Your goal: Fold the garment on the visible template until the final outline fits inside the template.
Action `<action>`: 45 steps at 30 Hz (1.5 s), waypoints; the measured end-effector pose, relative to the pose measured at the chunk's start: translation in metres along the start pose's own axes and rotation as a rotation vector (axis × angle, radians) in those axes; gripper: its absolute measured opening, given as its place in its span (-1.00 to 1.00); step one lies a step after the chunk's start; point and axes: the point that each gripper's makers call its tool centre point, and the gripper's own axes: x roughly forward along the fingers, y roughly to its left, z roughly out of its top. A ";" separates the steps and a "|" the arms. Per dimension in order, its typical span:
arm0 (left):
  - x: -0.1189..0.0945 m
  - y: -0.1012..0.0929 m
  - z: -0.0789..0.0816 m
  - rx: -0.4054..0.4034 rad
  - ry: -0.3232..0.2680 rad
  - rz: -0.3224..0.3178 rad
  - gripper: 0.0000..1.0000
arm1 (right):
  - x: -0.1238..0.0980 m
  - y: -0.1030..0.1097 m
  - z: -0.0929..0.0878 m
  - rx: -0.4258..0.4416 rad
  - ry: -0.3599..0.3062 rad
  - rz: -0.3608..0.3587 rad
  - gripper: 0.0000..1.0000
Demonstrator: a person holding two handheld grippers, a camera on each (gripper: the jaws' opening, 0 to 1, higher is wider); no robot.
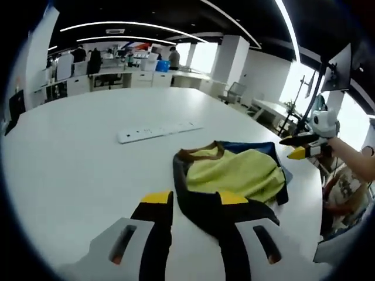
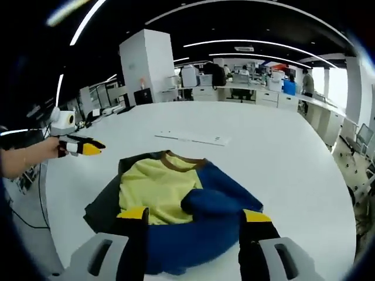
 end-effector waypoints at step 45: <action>0.001 -0.087 -0.115 0.077 0.113 -0.026 -0.72 | 0.028 0.076 -0.087 -0.318 0.140 -0.014 -0.62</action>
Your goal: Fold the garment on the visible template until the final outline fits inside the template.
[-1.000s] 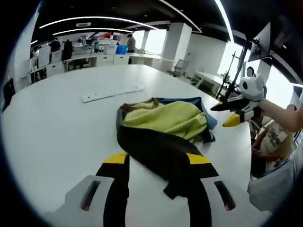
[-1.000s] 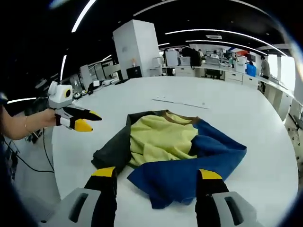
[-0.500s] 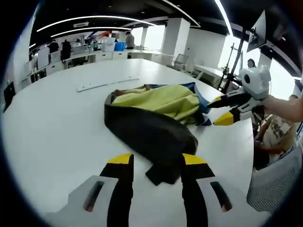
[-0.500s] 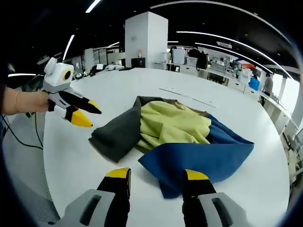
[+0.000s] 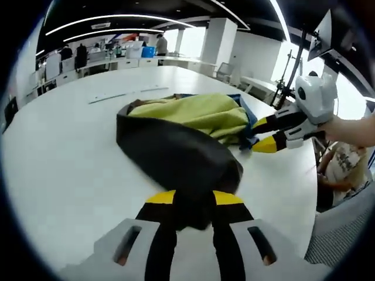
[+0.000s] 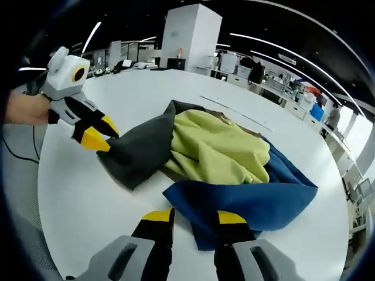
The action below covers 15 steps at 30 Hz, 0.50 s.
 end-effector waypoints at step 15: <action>-0.023 0.004 0.017 -0.070 -0.058 -0.003 -1.00 | -0.019 -0.009 0.008 0.005 -0.041 -0.033 -1.00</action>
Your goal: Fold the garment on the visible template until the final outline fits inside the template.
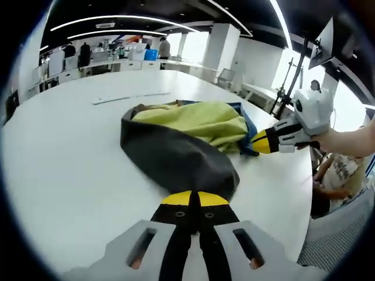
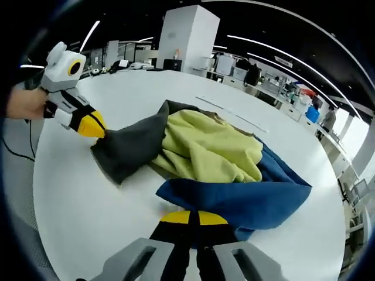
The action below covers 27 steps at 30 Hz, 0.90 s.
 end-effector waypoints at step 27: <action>-0.077 0.108 0.020 0.005 0.049 0.232 -1.00 | -0.090 -0.149 -0.005 0.233 -0.042 -0.334 -1.00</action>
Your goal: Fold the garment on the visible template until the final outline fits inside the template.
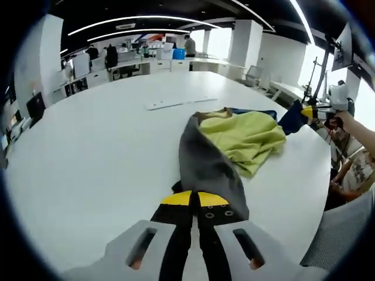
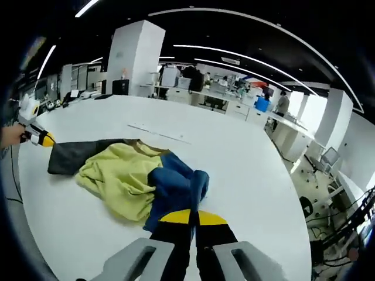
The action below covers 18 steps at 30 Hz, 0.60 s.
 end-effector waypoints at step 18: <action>0.025 0.081 -0.021 0.119 0.122 0.159 -1.00 | 0.007 -0.063 -0.058 0.203 0.126 -0.120 -1.00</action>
